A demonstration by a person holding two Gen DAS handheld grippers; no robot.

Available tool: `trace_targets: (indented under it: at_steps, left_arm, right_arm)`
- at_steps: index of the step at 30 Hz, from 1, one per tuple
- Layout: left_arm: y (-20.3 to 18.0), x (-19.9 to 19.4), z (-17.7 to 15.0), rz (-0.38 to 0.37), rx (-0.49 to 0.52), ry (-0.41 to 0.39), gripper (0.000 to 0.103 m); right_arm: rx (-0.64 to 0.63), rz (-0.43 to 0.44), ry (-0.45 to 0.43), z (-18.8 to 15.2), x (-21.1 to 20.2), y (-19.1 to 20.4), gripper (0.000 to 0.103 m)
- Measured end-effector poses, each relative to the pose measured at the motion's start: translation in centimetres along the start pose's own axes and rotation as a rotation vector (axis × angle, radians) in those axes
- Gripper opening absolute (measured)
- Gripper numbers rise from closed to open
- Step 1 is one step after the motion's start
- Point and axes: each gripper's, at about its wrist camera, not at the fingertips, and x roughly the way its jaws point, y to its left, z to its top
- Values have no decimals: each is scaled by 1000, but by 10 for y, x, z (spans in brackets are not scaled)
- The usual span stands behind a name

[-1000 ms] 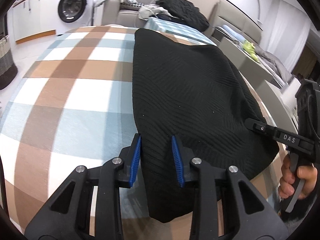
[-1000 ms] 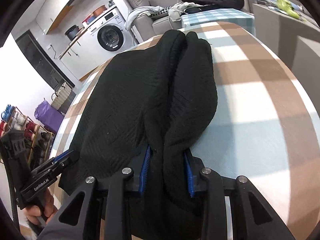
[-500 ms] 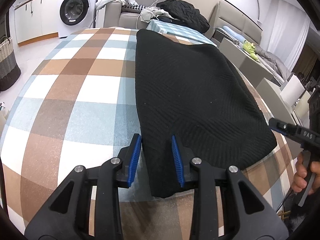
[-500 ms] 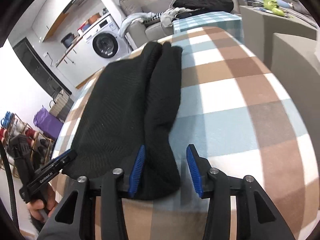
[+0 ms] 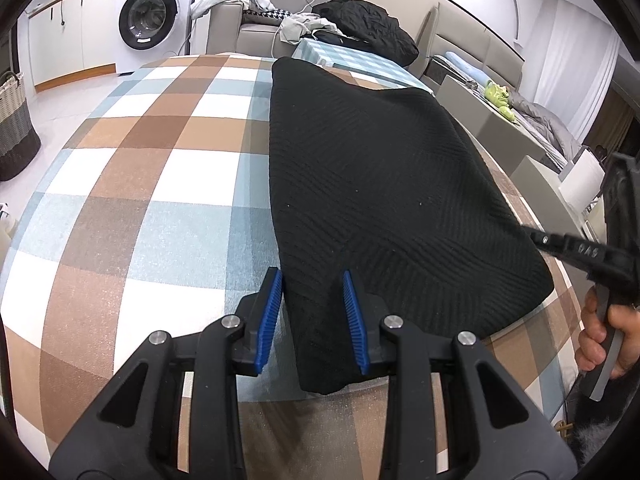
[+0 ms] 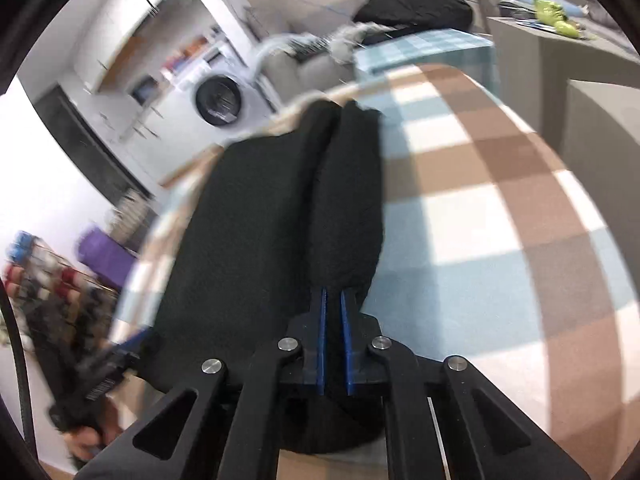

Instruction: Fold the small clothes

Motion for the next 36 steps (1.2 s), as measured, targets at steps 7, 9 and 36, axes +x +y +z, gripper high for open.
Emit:
trace_targets:
  at_steps: [7, 9, 36]
  left_arm:
    - [-5, -17, -1, -19, 20, -58, 28]
    - [-10, -22, -2, -54, 41, -69, 28]
    - [-21, -102, -49, 57, 152, -341, 102]
  right_arm:
    - [-55, 84, -98, -8, -35, 15, 14]
    - [-95, 120, -82, -15, -34, 25, 20]
    - [-310, 89, -399, -74, -101, 45, 103]
